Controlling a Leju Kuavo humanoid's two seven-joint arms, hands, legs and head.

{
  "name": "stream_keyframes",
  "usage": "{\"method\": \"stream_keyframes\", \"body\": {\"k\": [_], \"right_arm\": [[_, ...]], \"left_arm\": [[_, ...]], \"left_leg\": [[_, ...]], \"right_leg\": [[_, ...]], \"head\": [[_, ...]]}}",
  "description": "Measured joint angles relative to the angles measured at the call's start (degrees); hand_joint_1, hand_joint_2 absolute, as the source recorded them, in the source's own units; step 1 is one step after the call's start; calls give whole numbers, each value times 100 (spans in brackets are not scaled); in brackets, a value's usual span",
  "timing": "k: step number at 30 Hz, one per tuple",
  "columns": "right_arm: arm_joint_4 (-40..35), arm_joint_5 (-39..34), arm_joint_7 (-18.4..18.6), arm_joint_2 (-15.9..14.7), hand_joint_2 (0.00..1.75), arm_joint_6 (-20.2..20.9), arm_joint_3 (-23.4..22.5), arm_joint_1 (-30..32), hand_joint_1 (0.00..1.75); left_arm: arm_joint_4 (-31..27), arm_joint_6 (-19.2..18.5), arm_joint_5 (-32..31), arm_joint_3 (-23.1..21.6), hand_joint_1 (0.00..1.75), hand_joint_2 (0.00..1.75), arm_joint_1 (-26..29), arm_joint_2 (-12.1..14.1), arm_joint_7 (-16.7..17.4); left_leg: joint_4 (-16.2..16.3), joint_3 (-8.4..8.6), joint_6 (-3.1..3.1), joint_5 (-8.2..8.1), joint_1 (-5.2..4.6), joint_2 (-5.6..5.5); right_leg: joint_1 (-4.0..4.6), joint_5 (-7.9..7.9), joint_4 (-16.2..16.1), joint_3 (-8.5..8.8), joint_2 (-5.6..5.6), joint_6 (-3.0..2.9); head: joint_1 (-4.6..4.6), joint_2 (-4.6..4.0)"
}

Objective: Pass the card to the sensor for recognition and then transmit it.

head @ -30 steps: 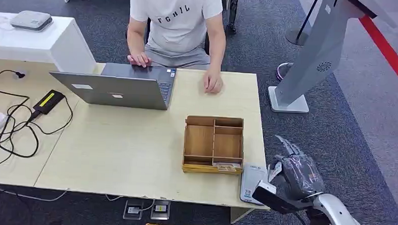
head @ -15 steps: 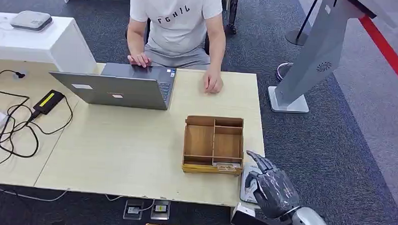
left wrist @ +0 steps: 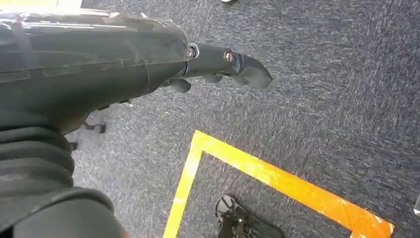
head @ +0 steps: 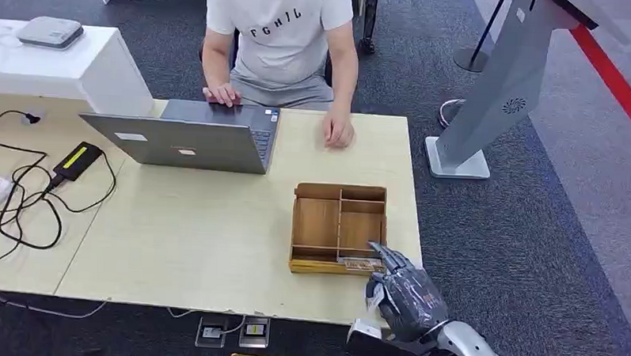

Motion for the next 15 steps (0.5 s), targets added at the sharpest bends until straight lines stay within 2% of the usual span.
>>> {"method": "stream_keyframes", "body": {"k": [15], "right_arm": [[901, -22, -267, 363, 175, 76, -55, -573, 175]], "left_arm": [[0, -9, -28, 0, 0, 0, -9, 0, -7]], "left_leg": [[0, 2, 0, 1, 0, 0]], "right_leg": [[-1, 0, 1, 0, 4, 0]], "head": [[-2, 0]]}}
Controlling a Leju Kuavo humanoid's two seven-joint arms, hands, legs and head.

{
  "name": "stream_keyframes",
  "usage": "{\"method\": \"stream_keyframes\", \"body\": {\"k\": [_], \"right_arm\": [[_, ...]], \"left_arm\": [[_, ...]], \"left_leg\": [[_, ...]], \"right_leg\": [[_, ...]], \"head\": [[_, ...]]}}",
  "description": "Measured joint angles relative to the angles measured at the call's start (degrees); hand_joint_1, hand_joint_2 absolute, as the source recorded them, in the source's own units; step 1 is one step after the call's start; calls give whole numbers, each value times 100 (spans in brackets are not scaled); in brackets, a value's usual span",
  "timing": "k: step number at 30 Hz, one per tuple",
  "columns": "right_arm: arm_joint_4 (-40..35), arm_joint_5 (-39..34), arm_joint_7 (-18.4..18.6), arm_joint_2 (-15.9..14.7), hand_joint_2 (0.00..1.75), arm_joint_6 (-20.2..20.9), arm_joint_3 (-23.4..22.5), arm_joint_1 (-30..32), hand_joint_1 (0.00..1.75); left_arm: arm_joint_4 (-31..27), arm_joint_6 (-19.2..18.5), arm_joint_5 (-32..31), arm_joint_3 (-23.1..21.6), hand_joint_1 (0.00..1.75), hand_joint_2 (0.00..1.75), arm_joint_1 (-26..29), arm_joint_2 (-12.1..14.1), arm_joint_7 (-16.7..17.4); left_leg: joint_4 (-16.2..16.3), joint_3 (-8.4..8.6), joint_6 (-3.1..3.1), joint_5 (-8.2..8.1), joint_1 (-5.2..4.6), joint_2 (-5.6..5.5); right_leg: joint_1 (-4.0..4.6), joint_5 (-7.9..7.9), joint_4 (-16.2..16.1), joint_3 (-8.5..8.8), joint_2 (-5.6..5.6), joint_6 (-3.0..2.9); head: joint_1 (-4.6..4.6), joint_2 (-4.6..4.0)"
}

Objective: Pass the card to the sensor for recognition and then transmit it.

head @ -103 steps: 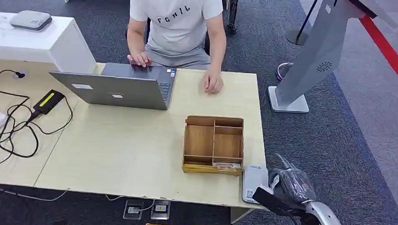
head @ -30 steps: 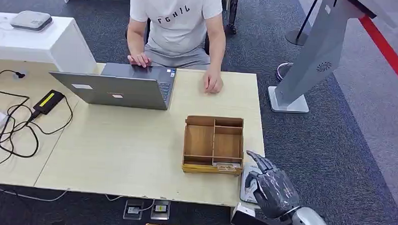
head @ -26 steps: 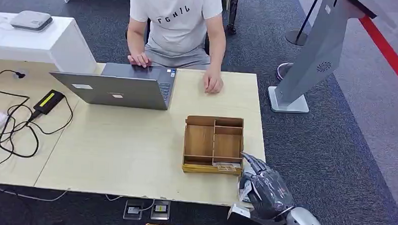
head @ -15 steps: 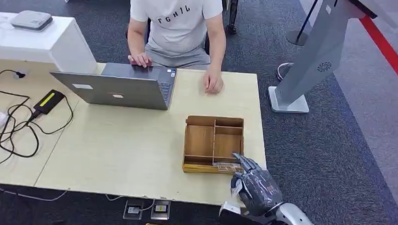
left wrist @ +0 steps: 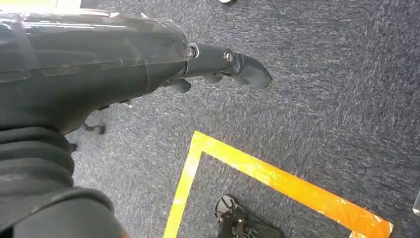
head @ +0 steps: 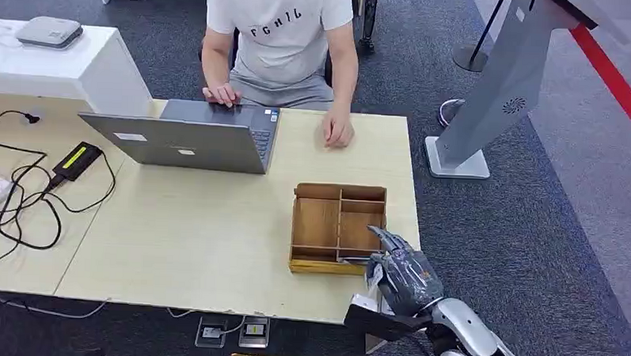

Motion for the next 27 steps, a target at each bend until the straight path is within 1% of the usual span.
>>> {"method": "stream_keyframes", "body": {"k": [4, 11, 15, 23, 27], "right_arm": [[208, -17, -41, 37, 175, -4, -37, -119, 175], [391, -90, -35, 52, 175, -44, -140, -147, 175], [387, -74, 66, -15, 175, -22, -262, -149, 175], [98, 33, 271, -186, 175, 112, -485, -166, 175], [-341, 253, 463, -280, 175, 404, -655, -262, 175]], "left_arm": [[0, -33, -28, 0, 0, 0, -2, 4, 0], [0, -109, -46, 0, 0, 0, -2, 9, 0], [0, -109, -52, -2, 0, 0, 1, 11, 0], [0, -92, -46, -2, 0, 0, 10, 22, 0], [0, -77, -24, 0, 0, 0, 12, 31, 9]], "left_leg": [[0, 0, 0, 0, 0, 0], [0, 1, 0, 0, 0, 0], [1, 2, 1, 0, -1, 0], [1, 2, 1, 0, -1, 0], [1, 3, 1, 0, -1, 1]], "right_leg": [[0, 0, 0, 1, -4, 0], [0, 0, 0, 1, -2, 0], [-1, 0, 0, 1, -2, 1], [-1, 1, 0, 1, -1, 1], [-1, 1, 0, 1, 2, 1]], "head": [[2, 0], [2, 0], [4, 0], [2, 0], [4, 0]]}}
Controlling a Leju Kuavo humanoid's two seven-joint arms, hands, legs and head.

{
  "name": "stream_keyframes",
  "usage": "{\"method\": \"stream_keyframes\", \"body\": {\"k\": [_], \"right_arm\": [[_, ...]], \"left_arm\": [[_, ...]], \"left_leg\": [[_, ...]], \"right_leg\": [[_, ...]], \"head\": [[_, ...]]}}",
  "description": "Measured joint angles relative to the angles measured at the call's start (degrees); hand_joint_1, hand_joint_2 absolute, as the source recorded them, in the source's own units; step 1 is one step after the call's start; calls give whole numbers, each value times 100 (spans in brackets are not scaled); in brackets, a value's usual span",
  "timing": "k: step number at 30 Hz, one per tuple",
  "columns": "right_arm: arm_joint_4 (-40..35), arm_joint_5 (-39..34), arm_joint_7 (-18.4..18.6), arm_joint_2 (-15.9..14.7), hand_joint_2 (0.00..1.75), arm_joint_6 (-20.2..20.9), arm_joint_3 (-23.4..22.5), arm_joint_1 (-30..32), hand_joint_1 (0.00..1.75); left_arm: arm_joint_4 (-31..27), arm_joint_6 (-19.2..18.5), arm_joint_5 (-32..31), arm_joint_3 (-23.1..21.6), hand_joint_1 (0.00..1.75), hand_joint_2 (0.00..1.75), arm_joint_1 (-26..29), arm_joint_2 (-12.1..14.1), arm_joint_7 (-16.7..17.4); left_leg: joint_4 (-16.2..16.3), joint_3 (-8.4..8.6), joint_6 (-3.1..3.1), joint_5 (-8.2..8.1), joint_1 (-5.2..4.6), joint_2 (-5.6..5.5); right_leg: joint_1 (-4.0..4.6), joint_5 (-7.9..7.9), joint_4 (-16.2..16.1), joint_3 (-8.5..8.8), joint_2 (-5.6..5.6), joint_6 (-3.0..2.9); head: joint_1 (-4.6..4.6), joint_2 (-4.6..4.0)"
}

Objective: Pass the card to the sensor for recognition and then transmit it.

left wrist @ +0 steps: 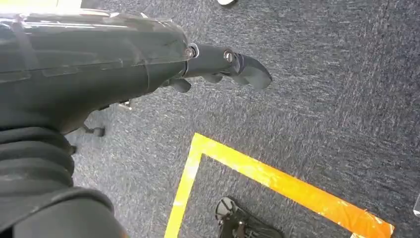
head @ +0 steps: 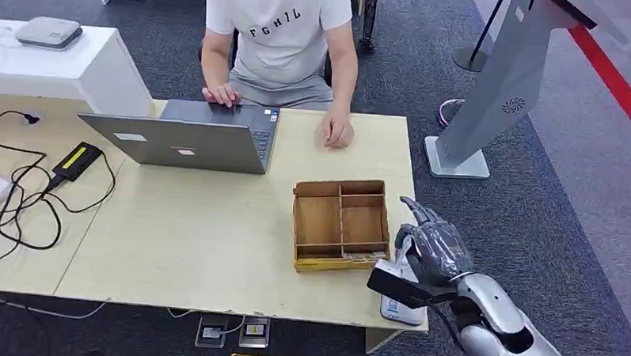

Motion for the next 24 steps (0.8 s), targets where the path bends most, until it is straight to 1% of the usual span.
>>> {"method": "stream_keyframes", "body": {"k": [7, 10, 15, 18, 24], "right_arm": [[-812, 317, 199, -107, 175, 608, -315, -259, 175], [-1066, 380, 214, -142, 175, 730, -422, -361, 175], [-1174, 499, 155, -142, 175, 774, -479, -374, 175], [-1159, 654, 83, -133, 175, 721, -481, -302, 175], [-1021, 1109, -22, -112, 175, 573, -490, -145, 175]], "left_arm": [[0, 74, 59, 0, 0, 0, 1, 2, 57], [0, 72, 65, 0, 0, 0, 2, 2, 57], [0, 35, 70, 2, 0, 0, 0, 2, 57], [0, -30, 68, 2, 0, 0, 1, 2, 57], [0, -24, 70, 2, 0, 0, 0, -18, 57]], "left_leg": [[0, 0, 0, 0, 0, 0], [0, 0, 0, 0, 0, 0], [0, 0, 0, 0, 0, 0], [0, 0, 0, 0, 0, -1], [-1, -1, 0, 0, 0, -1]], "right_leg": [[0, 0, 0, 0, 1, 0], [0, 0, 0, 0, 0, 0], [0, 0, 0, 0, 0, 0], [0, 0, 0, 0, 0, 0], [0, 0, 0, 0, 0, 0]], "head": [[-2, 0], [0, 0], [-2, 0], [-2, 0], [0, 0]]}}
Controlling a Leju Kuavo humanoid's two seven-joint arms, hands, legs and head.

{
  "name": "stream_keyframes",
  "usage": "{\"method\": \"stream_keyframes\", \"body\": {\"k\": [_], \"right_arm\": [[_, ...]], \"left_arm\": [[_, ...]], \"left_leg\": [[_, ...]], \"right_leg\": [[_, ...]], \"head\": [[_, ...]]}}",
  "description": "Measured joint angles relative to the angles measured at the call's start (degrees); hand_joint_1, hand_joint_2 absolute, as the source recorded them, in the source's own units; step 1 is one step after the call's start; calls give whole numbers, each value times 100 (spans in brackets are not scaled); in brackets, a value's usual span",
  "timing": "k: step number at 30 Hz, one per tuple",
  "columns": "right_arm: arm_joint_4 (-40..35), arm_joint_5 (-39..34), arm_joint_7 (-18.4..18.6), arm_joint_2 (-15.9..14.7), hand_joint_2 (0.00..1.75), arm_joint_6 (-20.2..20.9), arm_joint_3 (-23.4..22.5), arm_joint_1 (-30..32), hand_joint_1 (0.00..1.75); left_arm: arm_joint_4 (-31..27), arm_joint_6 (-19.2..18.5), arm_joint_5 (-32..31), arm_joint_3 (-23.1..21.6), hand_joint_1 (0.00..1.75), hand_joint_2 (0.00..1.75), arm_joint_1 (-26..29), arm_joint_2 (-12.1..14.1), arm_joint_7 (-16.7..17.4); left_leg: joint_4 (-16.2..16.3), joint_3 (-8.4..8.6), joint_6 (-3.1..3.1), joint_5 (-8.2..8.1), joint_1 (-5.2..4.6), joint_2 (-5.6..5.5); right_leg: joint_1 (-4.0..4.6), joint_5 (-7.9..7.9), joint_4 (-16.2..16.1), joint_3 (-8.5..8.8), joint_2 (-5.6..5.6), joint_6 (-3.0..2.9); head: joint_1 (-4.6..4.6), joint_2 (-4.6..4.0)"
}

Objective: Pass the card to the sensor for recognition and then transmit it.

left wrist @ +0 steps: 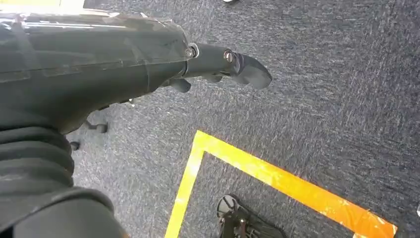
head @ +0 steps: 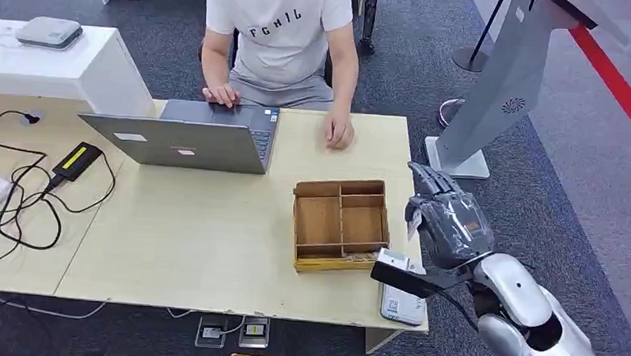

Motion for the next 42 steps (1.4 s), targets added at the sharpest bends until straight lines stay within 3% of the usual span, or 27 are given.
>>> {"method": "stream_keyframes", "body": {"k": [12, 30, 42], "right_arm": [[547, -42, -264, 87, 175, -50, -136, 105, 175], [1705, -754, -441, 129, 175, -512, -302, 292, 175], [1829, -844, -439, 125, 175, -597, -321, 411, 175]], "left_arm": [[0, 74, 39, 0, 0, 0, -1, -20, 0], [0, -20, -77, 0, 0, 0, 1, -17, -85], [0, -22, -101, 0, 0, 0, 0, 0, -116]], "left_leg": [[0, -1, 0, 0, 0, 0], [0, 0, 0, 0, 0, 0], [0, 0, 0, 0, 0, 0]], "right_leg": [[0, 0, 0, 0, -1, 0], [0, 0, 0, -1, -1, 0], [0, 0, 0, -2, 0, 0]], "head": [[-2, 0], [-2, 0], [-2, 0]]}}
